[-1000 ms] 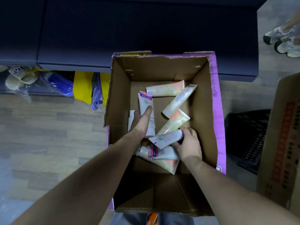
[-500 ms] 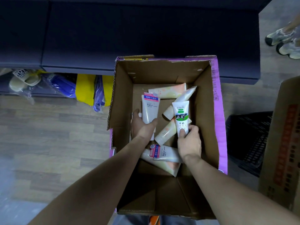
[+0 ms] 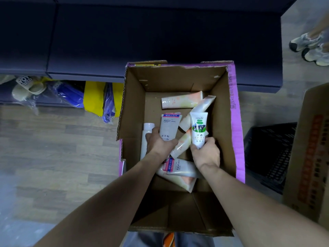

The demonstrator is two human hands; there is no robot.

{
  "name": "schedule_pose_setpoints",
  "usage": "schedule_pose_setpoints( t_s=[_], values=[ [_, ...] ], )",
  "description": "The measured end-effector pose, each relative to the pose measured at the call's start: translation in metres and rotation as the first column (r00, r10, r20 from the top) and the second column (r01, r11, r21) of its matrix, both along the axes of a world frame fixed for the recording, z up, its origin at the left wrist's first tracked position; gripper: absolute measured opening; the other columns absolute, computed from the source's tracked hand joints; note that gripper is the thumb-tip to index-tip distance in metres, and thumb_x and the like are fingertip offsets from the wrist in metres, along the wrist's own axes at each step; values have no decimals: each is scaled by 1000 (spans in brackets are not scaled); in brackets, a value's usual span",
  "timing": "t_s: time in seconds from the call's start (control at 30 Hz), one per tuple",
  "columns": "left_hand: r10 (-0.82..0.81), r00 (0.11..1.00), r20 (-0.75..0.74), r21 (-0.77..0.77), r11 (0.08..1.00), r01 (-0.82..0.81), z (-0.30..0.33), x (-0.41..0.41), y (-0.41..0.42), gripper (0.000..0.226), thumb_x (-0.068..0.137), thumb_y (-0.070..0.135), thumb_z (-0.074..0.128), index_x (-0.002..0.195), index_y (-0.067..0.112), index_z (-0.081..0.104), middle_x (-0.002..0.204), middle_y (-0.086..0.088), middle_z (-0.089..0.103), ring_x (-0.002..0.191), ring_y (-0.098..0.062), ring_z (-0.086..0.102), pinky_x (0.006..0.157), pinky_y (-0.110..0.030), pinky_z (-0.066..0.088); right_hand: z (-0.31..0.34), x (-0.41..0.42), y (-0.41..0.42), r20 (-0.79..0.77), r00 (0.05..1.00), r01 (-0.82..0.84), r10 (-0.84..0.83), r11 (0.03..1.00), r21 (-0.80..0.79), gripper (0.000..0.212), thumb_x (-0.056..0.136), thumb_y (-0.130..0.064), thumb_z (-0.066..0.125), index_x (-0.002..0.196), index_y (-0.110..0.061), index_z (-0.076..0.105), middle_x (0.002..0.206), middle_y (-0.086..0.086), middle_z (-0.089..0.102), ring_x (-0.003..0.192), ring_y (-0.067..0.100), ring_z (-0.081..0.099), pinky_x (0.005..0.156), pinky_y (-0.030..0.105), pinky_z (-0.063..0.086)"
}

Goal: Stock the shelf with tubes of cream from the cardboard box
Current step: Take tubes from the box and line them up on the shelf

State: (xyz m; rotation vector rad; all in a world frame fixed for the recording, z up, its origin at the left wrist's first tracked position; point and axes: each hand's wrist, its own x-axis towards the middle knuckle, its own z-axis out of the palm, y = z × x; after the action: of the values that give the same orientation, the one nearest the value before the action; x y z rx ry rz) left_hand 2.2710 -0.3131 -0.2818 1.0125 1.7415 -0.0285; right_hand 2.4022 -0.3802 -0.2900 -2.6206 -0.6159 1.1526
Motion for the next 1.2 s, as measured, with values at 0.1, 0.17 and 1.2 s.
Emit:
schedule_pose_setpoints(
  t_s=[0.1, 0.17, 1.2],
  values=[
    [-14, 1000, -11, 63, 998, 15, 12, 0, -1, 71, 72, 30, 74, 135, 28, 43, 117, -1, 42, 107, -24, 54, 92, -38, 50, 12, 0, 0, -35, 999, -5, 6, 1000, 21, 38, 86, -28, 68, 114, -9, 51, 110, 12, 65, 104, 33, 61, 81, 31, 45],
    [-27, 1000, -8, 95, 995, 27, 25, 2, -1, 75, 62, 33, 74, 132, 31, 45, 116, -1, 48, 110, -24, 55, 92, -43, 51, 22, 1, 1, -41, 999, -19, 22, 998, 59, 38, 84, -28, 70, 113, -9, 54, 112, 12, 62, 105, 32, 60, 83, 32, 45],
    [20, 998, 57, 751, 658, -56, 323, 18, 74, 68, 68, 34, 84, 121, 19, 44, 117, 0, 57, 103, -20, 58, 79, -35, 50, 326, 29, 84, 152, 976, -216, 154, 725, 654, 35, 80, -36, 71, 100, -20, 46, 83, -11, 57, 78, 13, 59, 70, 34, 48]
  ],
)
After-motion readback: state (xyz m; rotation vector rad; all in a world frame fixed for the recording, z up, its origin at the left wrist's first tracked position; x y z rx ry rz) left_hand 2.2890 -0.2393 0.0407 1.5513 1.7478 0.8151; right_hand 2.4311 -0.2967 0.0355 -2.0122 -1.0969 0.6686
